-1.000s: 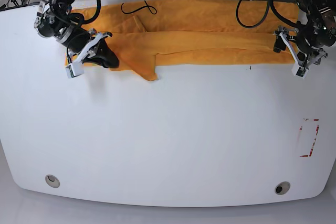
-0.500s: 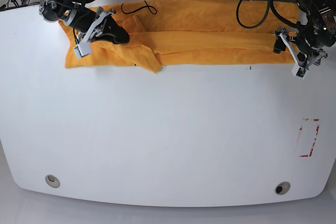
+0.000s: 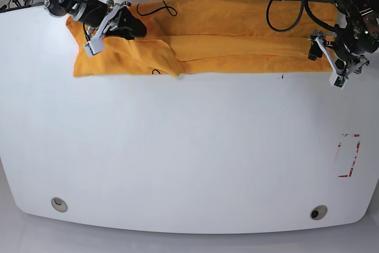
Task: Fold the T-shirt properly
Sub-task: 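Grasp the strip's end with the right gripper and fold it inward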
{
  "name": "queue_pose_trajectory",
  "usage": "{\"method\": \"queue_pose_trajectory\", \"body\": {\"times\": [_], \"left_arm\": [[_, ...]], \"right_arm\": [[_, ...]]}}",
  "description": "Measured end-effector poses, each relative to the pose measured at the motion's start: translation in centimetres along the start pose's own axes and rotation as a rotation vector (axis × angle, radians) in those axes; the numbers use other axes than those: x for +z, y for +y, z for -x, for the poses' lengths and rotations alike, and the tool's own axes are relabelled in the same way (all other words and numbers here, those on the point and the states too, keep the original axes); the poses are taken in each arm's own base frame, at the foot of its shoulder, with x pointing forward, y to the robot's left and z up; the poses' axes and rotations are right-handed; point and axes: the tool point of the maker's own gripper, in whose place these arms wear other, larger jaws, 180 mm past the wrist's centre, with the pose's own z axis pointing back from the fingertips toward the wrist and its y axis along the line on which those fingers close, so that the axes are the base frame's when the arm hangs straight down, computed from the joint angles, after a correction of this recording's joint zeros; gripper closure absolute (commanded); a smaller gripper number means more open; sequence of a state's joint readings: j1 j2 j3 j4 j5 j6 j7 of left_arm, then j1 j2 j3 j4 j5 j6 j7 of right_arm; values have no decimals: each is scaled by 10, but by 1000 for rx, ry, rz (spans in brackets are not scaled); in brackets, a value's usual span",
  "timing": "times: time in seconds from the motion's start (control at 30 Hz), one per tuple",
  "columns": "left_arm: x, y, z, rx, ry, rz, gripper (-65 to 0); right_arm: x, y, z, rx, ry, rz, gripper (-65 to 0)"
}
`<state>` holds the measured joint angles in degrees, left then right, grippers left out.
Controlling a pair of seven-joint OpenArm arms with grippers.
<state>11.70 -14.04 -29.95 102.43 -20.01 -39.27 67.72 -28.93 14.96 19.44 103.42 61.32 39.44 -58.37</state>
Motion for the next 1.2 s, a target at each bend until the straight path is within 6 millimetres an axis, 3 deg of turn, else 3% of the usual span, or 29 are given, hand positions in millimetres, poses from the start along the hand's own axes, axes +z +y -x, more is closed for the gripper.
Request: {"method": "queue_pose_trajectory", "body": {"times": [0.07, 0.13, 0.23, 0.37, 0.47, 0.53, 0.77, 0.87, 0.97, 1.2], "left_arm": [[0, 0, 0, 0, 1, 0, -453], [0, 0, 0, 0, 0, 0, -453], [0, 0, 0, 0, 1, 0, -453], [0, 0, 0, 0, 0, 0, -453], [0, 0, 0, 0, 0, 0, -453], [0, 0, 0, -3, 1, -1, -456], [12, -2, -14, -50, -41, -22, -454], [16, -5, -18, -62, -63, -19, -453], [16, -6, -13, -63, -47, -20, -453], [13, -18, 7, -44, -8, 5, -451]], "right_arm": [[2, 0, 8, -9, 20, 2, -520], [6, 0, 18, -16, 61, 4, -607], [11, 3, 28, 11, 118, 21, -631], [17, 26, 13, 86, 85, -4, -585], [18, 40, 1, 132, 47, -33, -499], [18, 36, -6, 146, 34, -19, -426], [21, -6, -25, 227, 55, 157, -166], [16, -15, -31, 257, 58, 215, -87], [11, -24, -34, 284, 70, 274, -98], [15, -56, -19, 332, 187, 475, -113]]}}
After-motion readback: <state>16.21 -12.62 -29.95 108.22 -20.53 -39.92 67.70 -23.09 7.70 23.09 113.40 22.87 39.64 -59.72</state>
